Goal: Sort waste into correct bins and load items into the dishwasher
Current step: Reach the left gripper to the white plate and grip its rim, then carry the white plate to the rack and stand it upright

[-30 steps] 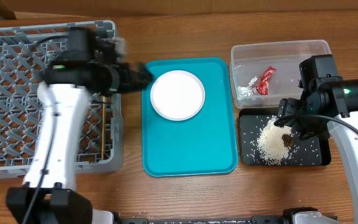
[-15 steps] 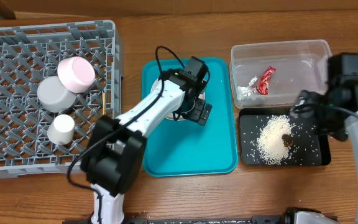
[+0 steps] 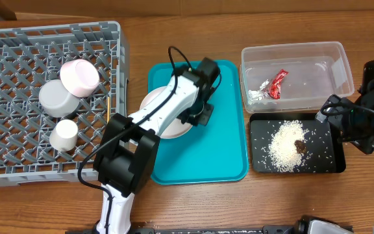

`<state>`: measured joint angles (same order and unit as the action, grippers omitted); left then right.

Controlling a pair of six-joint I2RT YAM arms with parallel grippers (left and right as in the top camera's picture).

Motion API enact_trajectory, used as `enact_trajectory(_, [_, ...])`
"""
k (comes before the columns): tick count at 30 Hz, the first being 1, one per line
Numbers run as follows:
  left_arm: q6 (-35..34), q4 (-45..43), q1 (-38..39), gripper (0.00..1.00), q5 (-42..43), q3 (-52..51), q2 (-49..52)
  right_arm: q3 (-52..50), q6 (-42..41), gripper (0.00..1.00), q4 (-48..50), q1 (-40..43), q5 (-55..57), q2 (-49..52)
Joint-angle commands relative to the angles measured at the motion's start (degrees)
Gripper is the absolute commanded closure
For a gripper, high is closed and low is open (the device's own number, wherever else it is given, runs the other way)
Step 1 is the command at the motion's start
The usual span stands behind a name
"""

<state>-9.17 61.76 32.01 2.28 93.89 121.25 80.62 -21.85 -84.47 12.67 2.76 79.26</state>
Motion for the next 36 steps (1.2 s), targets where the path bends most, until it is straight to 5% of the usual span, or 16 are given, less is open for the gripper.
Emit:
enact_trajectory(1, [-1.9, 6.7, -0.3, 0.96, 0.8, 13.6, -1.0, 0.8, -0.2, 0.04, 0.1, 0.2, -0.3, -1.0])
enact_trajectory(8, [-2.8, 10.6, -7.3, 0.96, 3.4, 23.6, -11.6, 0.8, 0.9, 0.04, 0.2, 0.2, -0.3, -1.0])
enact_trajectory(12, [-0.7, 11.5, -16.0, 0.96, 15.0, 23.6, -15.8, 0.8, 0.9, 0.04, 0.2, 0.2, -0.3, -1.0])
enact_trajectory(17, [7.3, 13.3, -34.1, 0.96, 42.9, 23.2, -15.7, 0.8, 0.9, 0.04, 0.2, 0.2, -0.3, -1.0])
enact_trajectory(22, [11.0, 15.0, -45.2, 0.96, 53.0, 23.1, -12.7, 0.8, 1.0, 0.04, 0.2, 0.2, -0.3, -1.0])
enact_trajectory(36, [18.1, 18.0, -50.1, 0.96, 55.4, 22.9, -1.6, 0.8, 1.3, 0.04, 0.1, 0.2, -0.3, -1.0])
